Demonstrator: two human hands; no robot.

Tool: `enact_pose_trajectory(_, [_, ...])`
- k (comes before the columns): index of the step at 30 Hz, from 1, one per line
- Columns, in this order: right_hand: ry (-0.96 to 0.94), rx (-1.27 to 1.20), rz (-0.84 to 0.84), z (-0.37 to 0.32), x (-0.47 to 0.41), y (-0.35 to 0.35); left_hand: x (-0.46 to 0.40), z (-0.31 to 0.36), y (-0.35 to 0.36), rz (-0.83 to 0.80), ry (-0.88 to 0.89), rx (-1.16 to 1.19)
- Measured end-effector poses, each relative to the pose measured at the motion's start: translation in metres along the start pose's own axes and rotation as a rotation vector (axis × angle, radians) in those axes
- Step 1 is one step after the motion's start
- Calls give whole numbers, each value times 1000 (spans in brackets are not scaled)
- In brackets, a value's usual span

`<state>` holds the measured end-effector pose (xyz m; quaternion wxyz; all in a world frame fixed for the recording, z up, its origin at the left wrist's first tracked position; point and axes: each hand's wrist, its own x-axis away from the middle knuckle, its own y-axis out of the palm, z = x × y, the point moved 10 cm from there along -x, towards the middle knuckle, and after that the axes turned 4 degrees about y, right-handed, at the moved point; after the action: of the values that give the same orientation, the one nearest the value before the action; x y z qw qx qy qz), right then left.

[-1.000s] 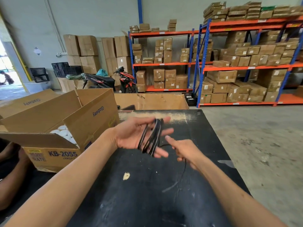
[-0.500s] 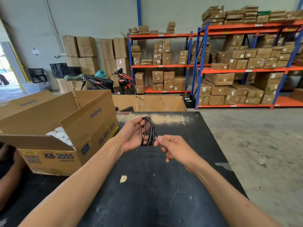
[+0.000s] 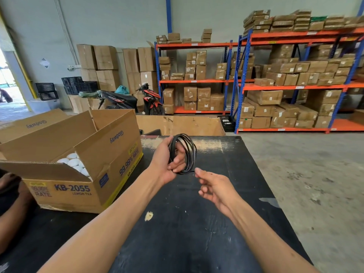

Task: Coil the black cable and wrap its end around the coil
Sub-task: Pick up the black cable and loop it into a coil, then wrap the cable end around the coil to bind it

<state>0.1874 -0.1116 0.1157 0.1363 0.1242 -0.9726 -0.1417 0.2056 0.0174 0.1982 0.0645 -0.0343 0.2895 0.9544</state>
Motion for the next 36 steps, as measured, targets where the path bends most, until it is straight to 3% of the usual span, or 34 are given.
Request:
enact_pose_trajectory(4, [-61,-138,49,-5,1,-1,4,-18,6,-72,-62,74])
enact_pose_trajectory(9, [-243,140,184,-20,12,3,6,-30,7,-56,-50,91])
enact_pose_trajectory(13, [-267,274,125,-24,18,19,9,-29,4,-67,-22,101])
enact_pose_trajectory(17, [-410,420,207,-36,28,21,13,-28,0,-74,-10,113])
enact_pose_trajectory(20, [-456,514,253,-42,33,22,16,-29,-12,14,-6,59])
enact_pose_trajectory(24, [-572,873,284,-45,35,39,20,-32,-36,239,11,-28])
enact_pose_trajectory(27, [-607,985,309,-47,33,41,23,-39,-51,355,-24,-91])
enact_pose_trajectory(29, [-576,1020,311,-46,27,36,24,-37,-58,337,-57,-206])
enact_pose_trajectory(32, [-517,1073,279,-45,17,30,23,-25,-54,201,-51,-569])
enact_pose_trajectory(36, [-510,1135,213,-52,15,28,21,-4,-35,46,105,-988])
